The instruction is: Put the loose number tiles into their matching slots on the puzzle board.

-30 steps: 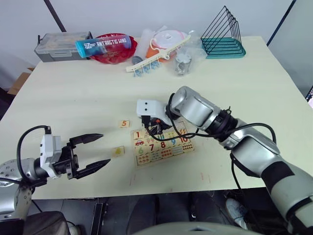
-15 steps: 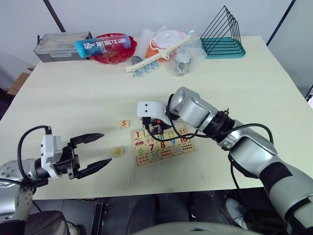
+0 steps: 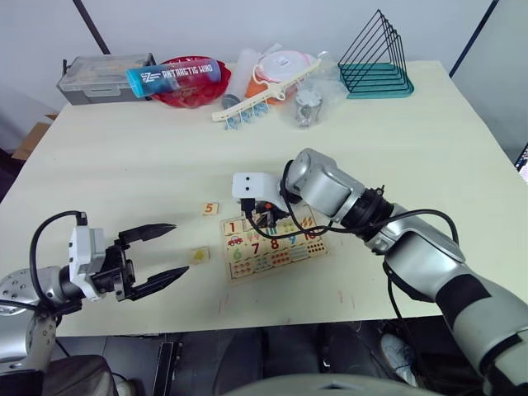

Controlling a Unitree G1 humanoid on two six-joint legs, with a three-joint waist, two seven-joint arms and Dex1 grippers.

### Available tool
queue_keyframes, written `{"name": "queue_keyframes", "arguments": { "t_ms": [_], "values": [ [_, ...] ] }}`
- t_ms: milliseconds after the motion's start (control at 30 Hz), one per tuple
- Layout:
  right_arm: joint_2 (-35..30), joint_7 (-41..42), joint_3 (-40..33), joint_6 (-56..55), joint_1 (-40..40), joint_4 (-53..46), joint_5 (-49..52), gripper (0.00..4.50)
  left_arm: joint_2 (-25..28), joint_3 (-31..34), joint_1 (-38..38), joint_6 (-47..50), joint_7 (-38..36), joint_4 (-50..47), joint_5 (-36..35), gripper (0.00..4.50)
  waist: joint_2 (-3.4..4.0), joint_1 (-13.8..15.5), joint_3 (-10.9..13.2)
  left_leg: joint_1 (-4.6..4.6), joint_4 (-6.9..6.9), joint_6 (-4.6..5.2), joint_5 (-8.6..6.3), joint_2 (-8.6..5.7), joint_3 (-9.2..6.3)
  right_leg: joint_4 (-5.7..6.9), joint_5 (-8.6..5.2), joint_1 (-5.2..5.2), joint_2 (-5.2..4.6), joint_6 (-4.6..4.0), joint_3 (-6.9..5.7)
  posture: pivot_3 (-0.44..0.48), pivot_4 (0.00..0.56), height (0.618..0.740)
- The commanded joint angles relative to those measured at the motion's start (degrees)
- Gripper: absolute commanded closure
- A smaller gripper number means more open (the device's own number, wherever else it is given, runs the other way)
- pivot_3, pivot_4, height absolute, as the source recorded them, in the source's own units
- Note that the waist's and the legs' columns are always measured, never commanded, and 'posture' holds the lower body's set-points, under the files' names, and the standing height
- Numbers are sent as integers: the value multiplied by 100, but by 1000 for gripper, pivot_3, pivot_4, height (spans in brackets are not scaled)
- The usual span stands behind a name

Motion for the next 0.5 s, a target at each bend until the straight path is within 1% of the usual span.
{"name": "queue_keyframes", "arguments": {
  "t_ms": [33,500],
  "values": [
    [52,58,-134,-90,45,-103,-10,3651,-20,200,-25,-25,-31,-43,-57,0,0,0,0,0,0,0,0,0,0,0,0,0,0,0,0,0,150,740],
    [147,66,-171,-172,111,-112,-53,3651,-56,206,51,-44,1,-82,-19,0,2,0,1,0,-1,0,0,0,0,0,0,-1,0,0,0,0,150,740]
  ]
}}
